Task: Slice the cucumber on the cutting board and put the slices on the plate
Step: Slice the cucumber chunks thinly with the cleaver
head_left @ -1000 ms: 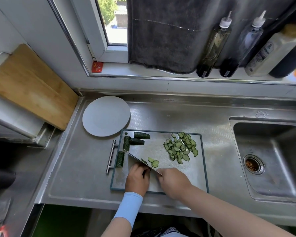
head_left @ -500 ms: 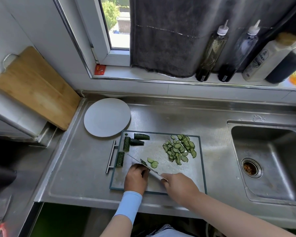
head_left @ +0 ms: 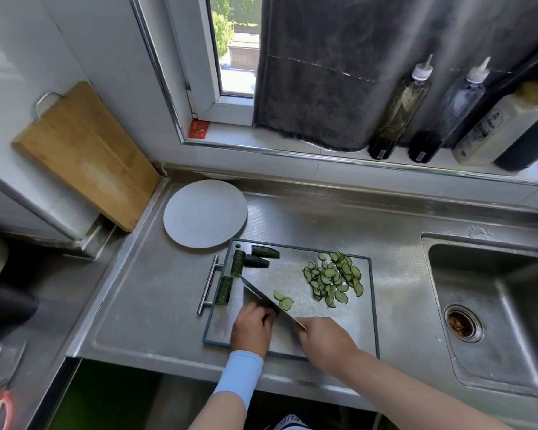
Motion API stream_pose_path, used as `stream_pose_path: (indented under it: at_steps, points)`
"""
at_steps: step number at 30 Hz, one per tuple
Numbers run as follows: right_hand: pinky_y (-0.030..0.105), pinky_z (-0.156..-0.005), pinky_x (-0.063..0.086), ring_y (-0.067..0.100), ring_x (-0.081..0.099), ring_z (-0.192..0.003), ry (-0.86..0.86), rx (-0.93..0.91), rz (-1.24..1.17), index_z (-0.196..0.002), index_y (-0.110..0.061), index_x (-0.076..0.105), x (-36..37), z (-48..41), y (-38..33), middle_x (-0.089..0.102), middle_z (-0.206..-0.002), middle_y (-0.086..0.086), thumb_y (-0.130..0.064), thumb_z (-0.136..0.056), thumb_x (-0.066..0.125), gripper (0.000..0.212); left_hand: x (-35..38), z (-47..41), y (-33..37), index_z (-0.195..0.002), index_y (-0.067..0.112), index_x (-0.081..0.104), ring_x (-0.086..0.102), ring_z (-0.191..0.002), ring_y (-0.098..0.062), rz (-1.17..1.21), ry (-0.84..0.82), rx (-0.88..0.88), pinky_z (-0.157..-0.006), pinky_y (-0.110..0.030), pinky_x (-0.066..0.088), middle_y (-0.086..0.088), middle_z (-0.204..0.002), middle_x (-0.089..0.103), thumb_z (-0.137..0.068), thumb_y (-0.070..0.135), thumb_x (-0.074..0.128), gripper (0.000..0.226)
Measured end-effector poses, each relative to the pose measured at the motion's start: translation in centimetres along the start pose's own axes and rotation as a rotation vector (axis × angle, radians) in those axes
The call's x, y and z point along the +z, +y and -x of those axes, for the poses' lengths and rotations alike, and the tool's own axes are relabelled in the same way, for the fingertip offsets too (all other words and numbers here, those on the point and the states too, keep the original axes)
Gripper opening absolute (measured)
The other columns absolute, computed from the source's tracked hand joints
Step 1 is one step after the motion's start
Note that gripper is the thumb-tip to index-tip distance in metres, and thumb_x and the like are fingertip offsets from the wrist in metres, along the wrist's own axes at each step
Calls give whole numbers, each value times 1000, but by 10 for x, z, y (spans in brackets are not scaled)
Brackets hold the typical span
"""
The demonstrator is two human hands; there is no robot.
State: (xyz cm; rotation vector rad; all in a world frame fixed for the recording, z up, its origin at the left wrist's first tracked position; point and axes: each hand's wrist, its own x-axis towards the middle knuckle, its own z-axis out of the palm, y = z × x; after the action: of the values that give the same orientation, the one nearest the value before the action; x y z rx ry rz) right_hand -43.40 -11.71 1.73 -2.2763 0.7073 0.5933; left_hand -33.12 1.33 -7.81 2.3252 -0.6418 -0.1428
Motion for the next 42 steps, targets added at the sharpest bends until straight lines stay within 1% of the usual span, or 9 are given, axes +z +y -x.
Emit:
stream_pose_path:
  at_steps: [10, 13, 17, 22, 28, 32, 36, 39, 42]
  points:
    - [31, -56, 35, 17, 44, -59, 33, 66, -24, -70, -19, 47, 0, -5, -4, 54, -64, -2, -26, -96, 41, 28, -4, -2, -8, -80, 17, 74, 58, -79, -13, 49, -35, 85, -68, -21, 49, 5, -81, 62, -71, 3, 79, 17]
    - [31, -56, 36, 17, 47, -59, 87, 114, -65, -70, -19, 49, -1, -3, 1, 58, -66, 0, -30, -98, 41, 32, -6, -7, -11, -78, 18, 74, 55, -80, -9, 69, -69, 127, -73, -11, 43, 8, -82, 63, -73, 4, 79, 15]
    - [35, -67, 49, 21, 62, -74, 167, 189, -98, -76, -20, 58, -9, 0, 15, 66, -73, -2, -36, -99, 42, 33, -7, -15, -12, -77, 16, 73, 53, -78, -4, 107, -96, 161, -75, -3, 38, 9, -80, 62, -73, 3, 79, 15]
    - [32, -67, 43, 24, 57, -82, 232, 259, -50, -75, -31, 52, -21, -2, 31, 66, -86, -3, -37, -101, 41, 29, 0, -28, -3, -75, 16, 73, 55, -75, -6, 95, -115, 172, -74, -3, 39, 8, -77, 62, -73, 3, 80, 15]
    - [31, -67, 39, 26, 58, -89, 242, 176, -26, -85, -31, 57, -29, -4, 40, 71, -100, 1, -37, -102, 40, 24, 8, -36, 13, -75, 17, 72, 56, -73, -8, 85, -113, 134, -72, -5, 39, 10, -78, 60, -73, 4, 80, 15]
    - [32, -70, 44, 26, 61, -97, 202, 45, 19, -113, -32, 62, -27, -1, 41, 71, -103, -2, -33, -100, 40, 26, 6, -33, 19, -75, 15, 72, 57, -74, -10, 39, -93, 95, -74, -4, 38, 9, -78, 60, -73, 3, 79, 14]
    - [36, -69, 48, 26, 55, -79, 138, -84, 56, -100, -25, 53, -25, -2, 38, 64, -83, 0, -30, -97, 39, 16, 7, -32, 25, -78, 13, 77, 64, -79, -22, -32, -70, 18, -78, -9, 37, -1, -84, 68, -71, 4, 81, 13]
    - [36, -63, 41, 28, 50, -75, 100, -147, 116, -93, -28, 43, -24, -5, 34, 56, -78, -1, -28, -95, 39, 4, 5, -31, 25, -82, 13, 78, 66, -81, -27, -102, -82, 13, -74, -21, 46, -6, -88, 71, -66, 1, 81, 20]
    - [36, -61, 34, 28, 47, -73, 90, -157, 141, -91, -28, 40, -24, -5, 32, 51, -76, -2, -28, -95, 40, 4, 6, -31, 24, -83, 13, 78, 68, -81, -28, -107, -79, 28, -71, -24, 52, -6, -89, 72, -62, -2, 82, 27]
